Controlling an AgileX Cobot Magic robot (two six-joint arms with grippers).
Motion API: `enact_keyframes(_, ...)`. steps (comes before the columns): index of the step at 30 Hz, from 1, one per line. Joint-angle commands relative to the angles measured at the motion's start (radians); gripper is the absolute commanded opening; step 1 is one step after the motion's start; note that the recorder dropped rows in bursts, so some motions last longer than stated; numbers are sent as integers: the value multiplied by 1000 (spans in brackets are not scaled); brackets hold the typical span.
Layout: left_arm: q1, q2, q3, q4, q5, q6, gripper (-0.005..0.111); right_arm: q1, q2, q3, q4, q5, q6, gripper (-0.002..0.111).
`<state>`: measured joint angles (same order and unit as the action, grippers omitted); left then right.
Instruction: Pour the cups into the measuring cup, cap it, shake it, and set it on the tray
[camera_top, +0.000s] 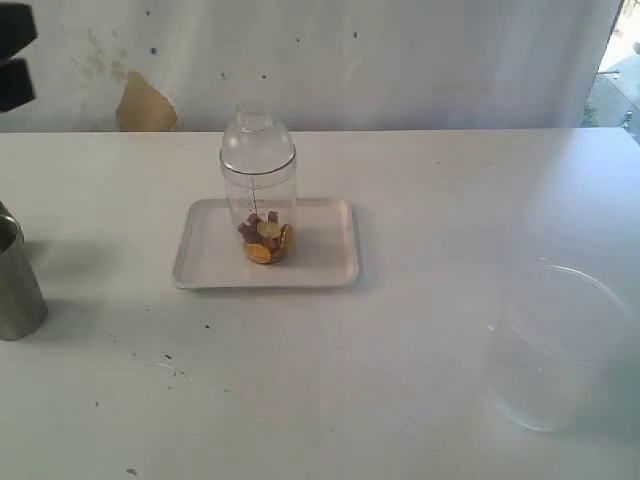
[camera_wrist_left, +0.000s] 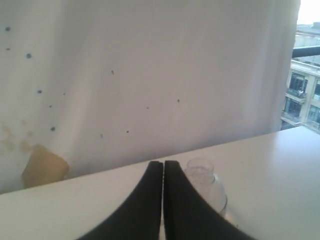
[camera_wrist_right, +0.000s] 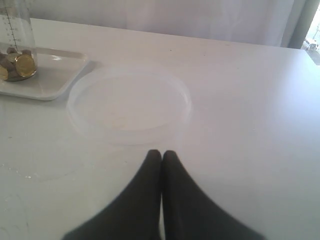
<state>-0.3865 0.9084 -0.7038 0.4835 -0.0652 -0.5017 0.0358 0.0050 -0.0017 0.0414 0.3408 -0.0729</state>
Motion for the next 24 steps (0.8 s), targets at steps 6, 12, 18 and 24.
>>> enact_keyframes(6,2,-421,190,-90,228,-17,1,4,-5,2,-5,-4,-2,0)
enact_keyframes(12,2,-630,274,-142,342,-14,1,4,-5,2,-5,-4,-2,0)
enact_keyframes(18,2,-721,310,-225,473,-18,1,4,-5,2,-5,-4,-2,0)
enact_keyframes(24,2,-721,322,-218,485,-18,1,4,-5,2,-5,-4,-2,0)
